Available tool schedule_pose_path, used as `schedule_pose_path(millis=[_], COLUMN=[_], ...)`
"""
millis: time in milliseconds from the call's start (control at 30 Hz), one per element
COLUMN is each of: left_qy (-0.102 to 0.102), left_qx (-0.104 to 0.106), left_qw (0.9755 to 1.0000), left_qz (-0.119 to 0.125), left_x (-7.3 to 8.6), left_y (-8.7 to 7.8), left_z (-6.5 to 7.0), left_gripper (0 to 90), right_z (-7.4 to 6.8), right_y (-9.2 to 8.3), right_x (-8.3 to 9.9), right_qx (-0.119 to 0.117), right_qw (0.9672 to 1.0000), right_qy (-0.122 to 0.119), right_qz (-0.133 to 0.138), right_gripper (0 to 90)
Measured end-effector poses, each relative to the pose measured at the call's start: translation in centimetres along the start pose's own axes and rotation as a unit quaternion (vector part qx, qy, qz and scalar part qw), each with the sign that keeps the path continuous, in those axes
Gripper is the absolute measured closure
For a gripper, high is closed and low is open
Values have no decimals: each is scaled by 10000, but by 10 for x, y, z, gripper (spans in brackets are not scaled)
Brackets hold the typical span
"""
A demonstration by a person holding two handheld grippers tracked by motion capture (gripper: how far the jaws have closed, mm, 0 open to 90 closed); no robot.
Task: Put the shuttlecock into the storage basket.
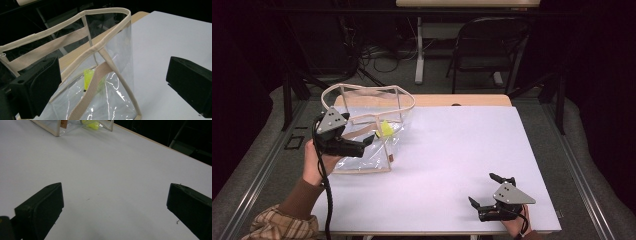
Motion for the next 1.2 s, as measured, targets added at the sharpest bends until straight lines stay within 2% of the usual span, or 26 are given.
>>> schedule_pose_path(millis=[200,500,767,1200], left_qy=[-35,-141,-113,-287], left_qx=[36,46,12,38], left_qw=[9999,9998,9999,9996], left_qz=[96,94,-15,29], left_x=[15,41,65,102], left_y=[-5,-6,-8,-14], left_z=[4,9,14,20], left_gripper=[0,2,3,2], right_z=[0,0,0,0], right_y=[0,0,0,0], right_x=[0,0,0,0], right_qx=[-4,-1,7,11], right_qw=[10000,10000,10000,10000], right_qy=[2,3,2,-10], right_qz=[7,0,-5,-14], right_gripper=[6,6,6,6])
Point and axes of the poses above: each handheld gripper's, and its own axes: y roughly forward along the jaws, x roughly out of its underside, z roughly to its right, the point moved 2 cm from there along y, roughly forward along the jaws, and after that the axes turned 12 degrees about -x, right-handed, at the moved point
